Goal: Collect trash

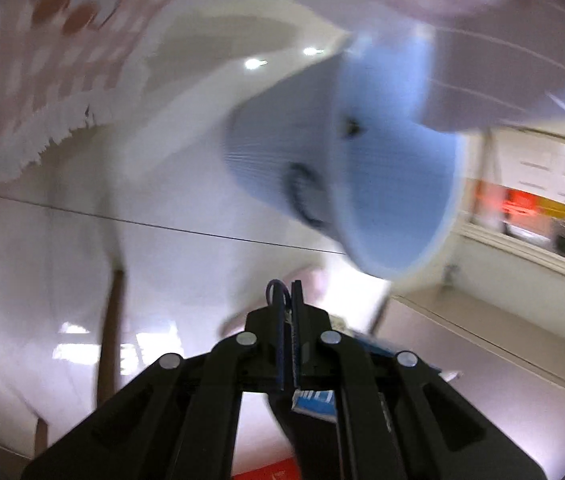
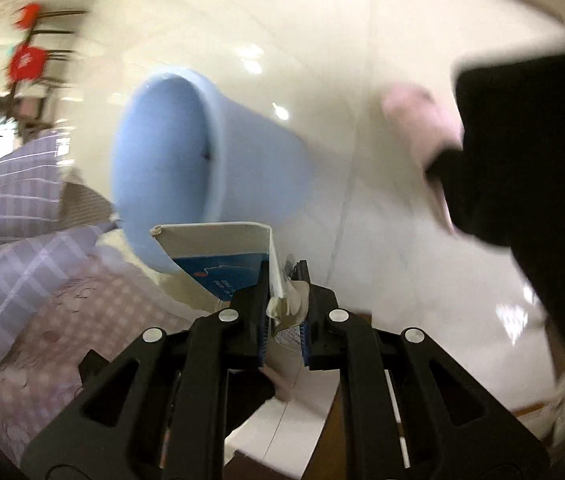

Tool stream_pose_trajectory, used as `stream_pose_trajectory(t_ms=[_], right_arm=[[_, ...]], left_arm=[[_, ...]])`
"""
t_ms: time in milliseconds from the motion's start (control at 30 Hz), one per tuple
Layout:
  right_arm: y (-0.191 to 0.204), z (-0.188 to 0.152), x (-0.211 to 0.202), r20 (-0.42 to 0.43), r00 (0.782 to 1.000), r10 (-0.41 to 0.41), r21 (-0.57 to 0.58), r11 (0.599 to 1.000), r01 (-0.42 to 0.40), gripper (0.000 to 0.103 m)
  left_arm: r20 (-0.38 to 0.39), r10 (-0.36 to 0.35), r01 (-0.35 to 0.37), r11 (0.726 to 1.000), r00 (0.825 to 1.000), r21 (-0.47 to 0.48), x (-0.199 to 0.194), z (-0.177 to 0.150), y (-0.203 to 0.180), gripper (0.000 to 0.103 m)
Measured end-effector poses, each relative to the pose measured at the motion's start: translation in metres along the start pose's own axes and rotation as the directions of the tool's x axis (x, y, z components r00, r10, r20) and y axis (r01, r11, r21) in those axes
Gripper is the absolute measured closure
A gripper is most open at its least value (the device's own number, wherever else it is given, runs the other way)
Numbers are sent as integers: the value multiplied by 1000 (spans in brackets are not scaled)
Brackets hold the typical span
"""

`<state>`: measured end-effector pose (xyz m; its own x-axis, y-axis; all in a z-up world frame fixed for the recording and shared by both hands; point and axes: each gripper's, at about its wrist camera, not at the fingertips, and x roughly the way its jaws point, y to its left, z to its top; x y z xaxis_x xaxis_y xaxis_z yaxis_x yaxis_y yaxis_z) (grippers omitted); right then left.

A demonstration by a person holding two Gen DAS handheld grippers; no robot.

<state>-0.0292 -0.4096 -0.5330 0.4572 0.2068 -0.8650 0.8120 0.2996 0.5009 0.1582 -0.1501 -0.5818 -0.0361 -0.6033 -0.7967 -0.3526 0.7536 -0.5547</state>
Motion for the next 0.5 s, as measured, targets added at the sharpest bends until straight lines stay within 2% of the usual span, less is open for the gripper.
stream_pose_trajectory(t_ms=[100,233,367,500], right_arm=[[16,2,-14,62,997,44,-65,997,-40,91],[45,16,-31,138,988,65,-173,984,-41,90],[69,43,-41,190,977,93,-254,966,-42,90],[93,59,-42,213,971,113,-319,947,-40,90]], left_arm=[[10,-71,71,997,997,13,-16,-9,-22,100],[59,-155,153,987,986,43,-26,-13,-60,100],[107,-158,140,977,982,160,-33,6,-96,100],[150,-109,60,951,983,304,-36,26,-140,100]])
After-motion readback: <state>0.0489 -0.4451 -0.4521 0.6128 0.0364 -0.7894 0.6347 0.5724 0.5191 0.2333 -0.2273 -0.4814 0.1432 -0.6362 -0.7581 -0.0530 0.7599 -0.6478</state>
